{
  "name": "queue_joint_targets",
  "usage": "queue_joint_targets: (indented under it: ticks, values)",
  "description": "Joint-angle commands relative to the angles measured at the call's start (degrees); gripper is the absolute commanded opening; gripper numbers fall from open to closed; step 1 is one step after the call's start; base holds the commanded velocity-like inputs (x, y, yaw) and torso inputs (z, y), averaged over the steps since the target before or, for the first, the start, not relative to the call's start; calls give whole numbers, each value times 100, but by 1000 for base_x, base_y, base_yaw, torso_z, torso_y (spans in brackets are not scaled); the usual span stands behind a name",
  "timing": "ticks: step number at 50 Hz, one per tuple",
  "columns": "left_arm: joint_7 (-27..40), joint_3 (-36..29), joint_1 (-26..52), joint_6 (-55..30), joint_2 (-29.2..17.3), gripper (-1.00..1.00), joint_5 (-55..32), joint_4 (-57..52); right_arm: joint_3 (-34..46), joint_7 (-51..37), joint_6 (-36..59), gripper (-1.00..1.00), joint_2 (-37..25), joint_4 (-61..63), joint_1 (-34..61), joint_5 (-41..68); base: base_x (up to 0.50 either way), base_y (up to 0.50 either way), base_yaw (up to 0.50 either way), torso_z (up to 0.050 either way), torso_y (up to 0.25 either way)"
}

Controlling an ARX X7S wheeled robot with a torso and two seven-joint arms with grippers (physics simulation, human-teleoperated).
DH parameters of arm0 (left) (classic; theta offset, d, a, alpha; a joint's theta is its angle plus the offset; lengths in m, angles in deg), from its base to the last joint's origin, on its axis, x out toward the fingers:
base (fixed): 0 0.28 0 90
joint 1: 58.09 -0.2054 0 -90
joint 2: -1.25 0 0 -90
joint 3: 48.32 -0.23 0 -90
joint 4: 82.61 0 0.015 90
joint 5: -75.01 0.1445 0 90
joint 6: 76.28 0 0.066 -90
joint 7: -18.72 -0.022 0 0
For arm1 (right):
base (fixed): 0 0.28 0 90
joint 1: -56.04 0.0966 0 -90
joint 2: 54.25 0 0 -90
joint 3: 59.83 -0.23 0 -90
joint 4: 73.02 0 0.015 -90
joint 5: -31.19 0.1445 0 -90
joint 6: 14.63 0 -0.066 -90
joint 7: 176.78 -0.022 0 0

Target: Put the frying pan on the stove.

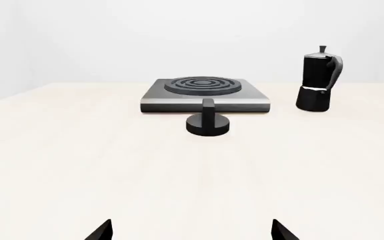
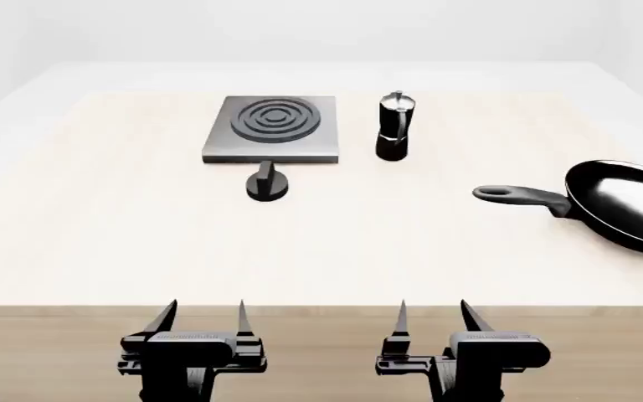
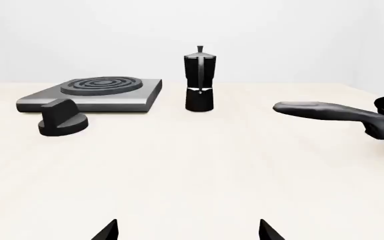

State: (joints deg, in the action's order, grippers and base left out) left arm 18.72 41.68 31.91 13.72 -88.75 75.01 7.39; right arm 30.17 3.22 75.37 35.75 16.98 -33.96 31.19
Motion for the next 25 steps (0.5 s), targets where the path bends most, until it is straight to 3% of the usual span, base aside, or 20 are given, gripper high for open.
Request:
queue_joint_targets:
  ticks: [1, 12, 25]
  values:
    - [67, -102, -34, 36, -106, 100, -101, -68, 132, -144, 20, 100, -85, 17, 2, 45, 0, 0, 0, 0, 0]
    - [233, -333, -12, -3, -283, 100, -253, -35, 273, -453, -21, 100, -258, 156, -24, 257, 0, 0, 0, 0, 0]
    - [384, -579, -352, -495, -442, 100, -277, -1435, 443, -706, 481, 100, -433, 1314, -181, 233, 0, 0, 0, 0, 0]
